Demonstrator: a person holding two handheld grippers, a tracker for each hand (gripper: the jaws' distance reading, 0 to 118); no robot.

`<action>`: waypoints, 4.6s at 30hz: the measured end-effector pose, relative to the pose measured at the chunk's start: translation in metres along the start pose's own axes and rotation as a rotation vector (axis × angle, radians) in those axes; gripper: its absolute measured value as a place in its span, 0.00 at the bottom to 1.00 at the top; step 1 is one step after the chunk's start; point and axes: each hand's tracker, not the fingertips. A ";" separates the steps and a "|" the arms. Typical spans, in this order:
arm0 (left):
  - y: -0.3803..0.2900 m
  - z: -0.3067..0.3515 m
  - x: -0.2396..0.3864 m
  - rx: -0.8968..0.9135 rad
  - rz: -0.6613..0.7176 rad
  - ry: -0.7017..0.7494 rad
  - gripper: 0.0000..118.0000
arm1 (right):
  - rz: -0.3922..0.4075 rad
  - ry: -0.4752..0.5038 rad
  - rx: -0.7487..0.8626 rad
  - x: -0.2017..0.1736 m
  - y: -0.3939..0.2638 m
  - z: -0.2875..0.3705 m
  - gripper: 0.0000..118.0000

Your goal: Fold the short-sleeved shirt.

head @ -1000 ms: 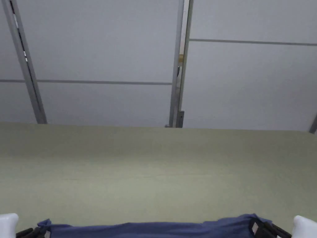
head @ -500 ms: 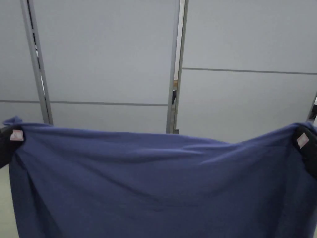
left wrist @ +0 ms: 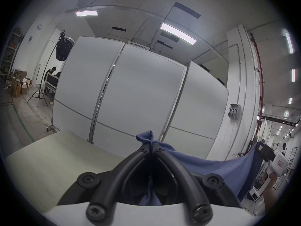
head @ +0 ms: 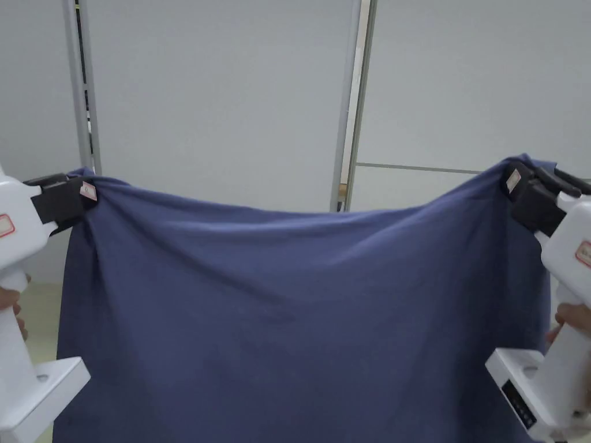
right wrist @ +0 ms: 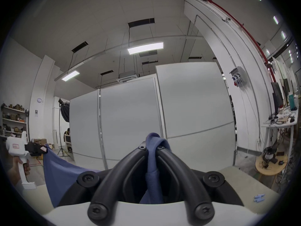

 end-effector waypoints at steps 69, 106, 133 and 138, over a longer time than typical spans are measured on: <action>-0.212 0.302 -0.028 -0.121 -0.148 0.091 0.18 | -0.061 -0.210 -0.433 0.009 -0.193 0.363 0.17; -0.374 0.246 -0.135 -0.991 0.001 0.351 0.06 | -0.205 -0.304 -1.378 0.031 -0.377 0.345 0.14; -0.388 0.044 -0.148 -0.860 0.119 0.409 0.57 | -0.195 -0.341 -1.128 0.074 -0.404 0.172 0.29; -0.336 0.098 -0.139 -0.605 0.066 0.277 1.00 | -0.199 -0.373 -0.851 0.078 -0.356 0.209 1.00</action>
